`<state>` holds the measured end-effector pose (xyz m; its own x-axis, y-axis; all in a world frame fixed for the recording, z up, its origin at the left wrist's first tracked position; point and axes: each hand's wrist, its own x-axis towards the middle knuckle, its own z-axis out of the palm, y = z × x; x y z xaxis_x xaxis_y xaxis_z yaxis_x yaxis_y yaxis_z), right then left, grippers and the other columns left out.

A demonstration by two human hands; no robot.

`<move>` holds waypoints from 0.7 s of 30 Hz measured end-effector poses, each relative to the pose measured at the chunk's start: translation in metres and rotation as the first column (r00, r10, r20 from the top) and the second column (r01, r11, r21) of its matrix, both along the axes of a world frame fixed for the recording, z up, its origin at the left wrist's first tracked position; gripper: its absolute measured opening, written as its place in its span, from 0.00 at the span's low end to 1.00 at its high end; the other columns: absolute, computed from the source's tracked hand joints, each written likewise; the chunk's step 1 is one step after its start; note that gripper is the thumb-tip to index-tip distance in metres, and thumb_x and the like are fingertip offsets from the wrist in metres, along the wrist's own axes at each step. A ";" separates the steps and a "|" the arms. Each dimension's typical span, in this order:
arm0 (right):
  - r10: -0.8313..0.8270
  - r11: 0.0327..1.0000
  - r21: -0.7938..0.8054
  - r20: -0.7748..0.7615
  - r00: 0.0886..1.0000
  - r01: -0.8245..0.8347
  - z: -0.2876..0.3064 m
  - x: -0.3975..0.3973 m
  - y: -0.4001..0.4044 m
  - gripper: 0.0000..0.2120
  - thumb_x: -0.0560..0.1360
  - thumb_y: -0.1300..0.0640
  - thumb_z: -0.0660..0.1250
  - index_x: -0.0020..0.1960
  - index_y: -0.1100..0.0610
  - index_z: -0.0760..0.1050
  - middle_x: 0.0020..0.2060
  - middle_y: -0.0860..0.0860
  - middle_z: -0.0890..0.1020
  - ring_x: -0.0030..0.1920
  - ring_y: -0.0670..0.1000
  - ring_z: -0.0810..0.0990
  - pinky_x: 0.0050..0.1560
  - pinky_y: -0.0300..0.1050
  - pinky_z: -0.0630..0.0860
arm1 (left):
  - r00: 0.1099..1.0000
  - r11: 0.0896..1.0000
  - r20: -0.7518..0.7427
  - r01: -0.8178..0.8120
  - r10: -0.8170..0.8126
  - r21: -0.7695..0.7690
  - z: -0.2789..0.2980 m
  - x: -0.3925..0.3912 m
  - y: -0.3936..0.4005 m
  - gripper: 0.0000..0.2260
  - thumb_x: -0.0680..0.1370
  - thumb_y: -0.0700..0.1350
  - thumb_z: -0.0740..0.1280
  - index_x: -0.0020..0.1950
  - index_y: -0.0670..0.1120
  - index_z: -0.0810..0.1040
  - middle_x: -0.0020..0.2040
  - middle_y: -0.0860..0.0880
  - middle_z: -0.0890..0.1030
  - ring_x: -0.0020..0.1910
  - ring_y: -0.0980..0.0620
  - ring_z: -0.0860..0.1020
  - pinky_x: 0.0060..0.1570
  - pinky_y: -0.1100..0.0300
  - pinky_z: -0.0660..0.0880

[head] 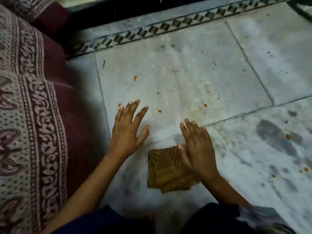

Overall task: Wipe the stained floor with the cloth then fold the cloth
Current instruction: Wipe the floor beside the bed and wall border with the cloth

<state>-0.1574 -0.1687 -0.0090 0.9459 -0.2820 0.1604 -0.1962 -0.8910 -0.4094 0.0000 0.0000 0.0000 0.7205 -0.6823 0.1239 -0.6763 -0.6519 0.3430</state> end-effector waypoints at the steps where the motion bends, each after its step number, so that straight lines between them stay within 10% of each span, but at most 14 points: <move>1: 0.023 1.000 -0.010 -0.011 1.000 -0.023 -0.003 -0.005 0.005 0.27 0.76 0.51 0.55 0.73 0.57 0.59 0.71 0.57 0.66 0.72 0.54 0.60 0.72 0.50 0.51 | 1.000 1.000 -0.004 0.001 -0.001 0.022 -0.002 -0.004 0.003 0.25 0.76 0.55 0.58 0.71 0.48 0.66 0.74 0.43 0.64 0.73 0.45 0.59 0.72 0.48 0.52; 14: 0.418 0.889 -0.055 -0.311 0.853 -0.455 -0.079 -0.031 0.046 0.52 0.64 0.24 0.54 0.76 0.57 0.50 0.75 0.55 0.55 0.74 0.55 0.51 0.71 0.55 0.47 | 0.996 0.989 -0.012 -0.091 0.093 0.115 0.001 -0.014 0.040 0.25 0.76 0.56 0.57 0.70 0.47 0.68 0.73 0.42 0.64 0.72 0.42 0.62 0.71 0.47 0.54; 21: 0.406 0.900 -0.063 -0.244 0.881 -0.432 -0.084 -0.027 0.048 0.38 0.71 0.36 0.55 0.74 0.56 0.57 0.73 0.55 0.63 0.73 0.55 0.56 0.71 0.54 0.47 | 0.984 0.983 -0.085 -0.148 0.158 0.112 -0.009 -0.018 0.050 0.27 0.75 0.59 0.55 0.70 0.48 0.68 0.74 0.43 0.63 0.73 0.43 0.60 0.70 0.46 0.54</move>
<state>-0.1842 -0.1205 -0.0933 0.9861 0.1557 -0.0577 0.1325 -0.9472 -0.2921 -0.0176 0.0503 -0.0088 0.8221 -0.5691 -0.0154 -0.5343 -0.7807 0.3242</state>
